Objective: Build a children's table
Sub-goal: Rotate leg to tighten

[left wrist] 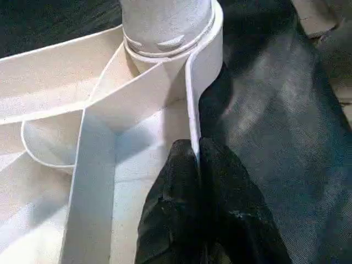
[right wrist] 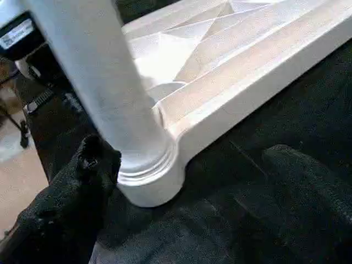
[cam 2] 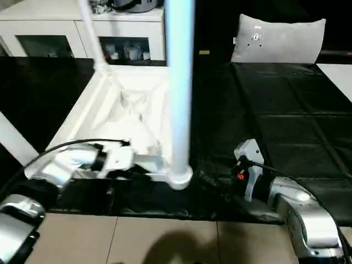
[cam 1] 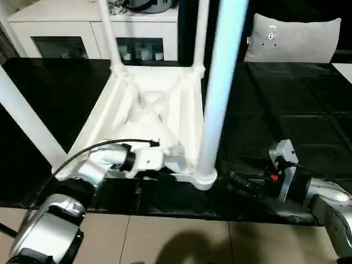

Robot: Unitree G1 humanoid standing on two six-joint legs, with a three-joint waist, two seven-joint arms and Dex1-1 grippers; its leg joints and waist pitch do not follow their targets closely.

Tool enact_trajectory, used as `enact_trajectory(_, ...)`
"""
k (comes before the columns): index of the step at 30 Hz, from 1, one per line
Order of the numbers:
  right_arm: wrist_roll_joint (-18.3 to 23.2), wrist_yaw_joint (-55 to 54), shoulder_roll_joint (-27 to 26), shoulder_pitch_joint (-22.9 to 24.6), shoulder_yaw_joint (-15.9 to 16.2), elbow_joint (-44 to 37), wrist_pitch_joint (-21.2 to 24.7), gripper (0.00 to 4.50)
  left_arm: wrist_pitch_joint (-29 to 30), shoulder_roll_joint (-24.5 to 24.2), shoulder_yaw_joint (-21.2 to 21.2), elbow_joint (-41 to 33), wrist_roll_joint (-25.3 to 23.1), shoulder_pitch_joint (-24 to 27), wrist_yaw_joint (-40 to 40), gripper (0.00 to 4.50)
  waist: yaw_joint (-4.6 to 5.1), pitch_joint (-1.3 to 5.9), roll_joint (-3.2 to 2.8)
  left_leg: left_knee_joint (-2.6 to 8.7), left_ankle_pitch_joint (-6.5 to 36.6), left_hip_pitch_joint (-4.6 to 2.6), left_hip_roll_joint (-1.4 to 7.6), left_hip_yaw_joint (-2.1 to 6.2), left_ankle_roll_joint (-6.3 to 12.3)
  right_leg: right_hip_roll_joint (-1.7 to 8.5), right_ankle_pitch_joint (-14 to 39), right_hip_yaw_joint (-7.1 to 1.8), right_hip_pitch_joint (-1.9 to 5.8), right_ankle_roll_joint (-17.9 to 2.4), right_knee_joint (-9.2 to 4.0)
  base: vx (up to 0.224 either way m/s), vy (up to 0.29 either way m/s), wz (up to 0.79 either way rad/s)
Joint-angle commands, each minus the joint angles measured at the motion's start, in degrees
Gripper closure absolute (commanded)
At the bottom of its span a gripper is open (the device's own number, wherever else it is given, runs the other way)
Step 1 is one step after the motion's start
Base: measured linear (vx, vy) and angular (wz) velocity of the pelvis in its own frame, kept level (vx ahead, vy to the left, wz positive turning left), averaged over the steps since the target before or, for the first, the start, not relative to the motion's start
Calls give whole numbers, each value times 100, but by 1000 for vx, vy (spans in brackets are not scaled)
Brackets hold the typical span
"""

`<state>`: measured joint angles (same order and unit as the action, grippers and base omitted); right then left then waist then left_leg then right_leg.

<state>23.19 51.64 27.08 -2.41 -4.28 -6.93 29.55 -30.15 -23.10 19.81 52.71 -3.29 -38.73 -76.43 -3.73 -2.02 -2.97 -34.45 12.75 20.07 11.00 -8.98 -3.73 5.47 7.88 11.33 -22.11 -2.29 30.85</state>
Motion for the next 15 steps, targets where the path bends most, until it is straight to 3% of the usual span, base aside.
enact_trajectory(1, 126, -32, 10, 5, -166, -194, 12, 0, -34, -43, -330, -400, 488, -29, -294, 388, -37, 363, 79, 415, 845, 1, 290, 69, 352, 483, 2190, -393, 343, -127, -402, 0, 0, 0)
enact_trajectory(3, 122, -125, -23, 31, -195, -266, -56, 0, 240, -17, -581, -740, 833, 114, -211, 373, -57, 367, 96, 419, 775, 16, 328, 69, 358, 510, 2021, -416, 345, -239, -352, 0, 0, 0)
enact_trajectory(4, 131, -235, -88, 77, -203, -359, -124, 0, 478, 33, -754, -1006, 1079, 249, 17, 358, -71, 365, 165, 424, 739, 14, 346, 65, 339, 520, 1947, -429, 340, -310, -314, 0, 0, 0)
enact_trajectory(5, 143, -276, -121, 95, -207, -403, -142, 0, 614, 60, -826, -1148, 1183, 317, 124, 347, -91, 334, 134, 430, 781, 13, 324, 54, 332, 515, 2084, -430, 322, -325, -327, 0, 0, 0)
enact_trajectory(6, 77, -465, -158, 116, -201, -480, -42, 0, 976, 106, -932, -1392, 1287, 419, 361, 347, -97, 336, 183, 427, 802, 0, 318, 37, 313, 526, 2191, -435, 323, -293, -339, 0, 0, 0)
enact_trajectory(8, -38, -829, -218, 249, -81, -759, 264, 0, 1798, 235, -1242, -2055, 1530, 791, 1069, 327, -129, 304, 180, 433, 807, -26, 277, 21, 280, 503, 2556, -426, 304, -156, -395, 0, 0, 0)
enact_trajectory(9, -49, -885, -248, 308, -47, -852, 276, 0, 2057, 278, -1345, -2284, 1613, 932, 1280, 306, -110, 305, 196, 437, 819, -28, 302, 23, 227, 495, 2557, -435, 311, -142, -364, 0, 0, 0)
enact_trajectory(10, -49, -885, -248, 308, -47, -852, 276, 0, 2057, 278, -1345, -2284, 1613, 932, 1280, 303, -115, 295, 199, 440, 838, -18, 311, 26, 211, 507, 2580, -435, 322, -124, -361, 0, 0, 0)
enact_trajectory(11, -44, -1067, -350, 384, -36, -999, 352, 0, 2470, 398, -1525, -2790, 1723, 1238, 1730, 302, -100, 276, 198, 427, 1012, -44, 227, -4, 192, 470, 3026, -399, 293, 131, -467, 0, 0, 0)
enact_trajectory(12, -44, -1067, -350, 384, -36, -999, 352, 0, 2470, 398, -1525, -2790, 1723, 1238, 1730, 294, -105, 279, 201, 427, 1033, -74, 236, -1, 165, 479, 3116, -401, 270, 191, -496, 0, 0, 0)
enact_trajectory(15, -147, -1722, -802, 555, 60, -1221, 532, 0, 2873, 799, -1902, -3845, 1759, 2051, 2977, 265, -40, 249, 226, 451, 1178, -54, 271, 19, 131, 449, 3059, -387, 249, 184, -519, 0, 0, 0)
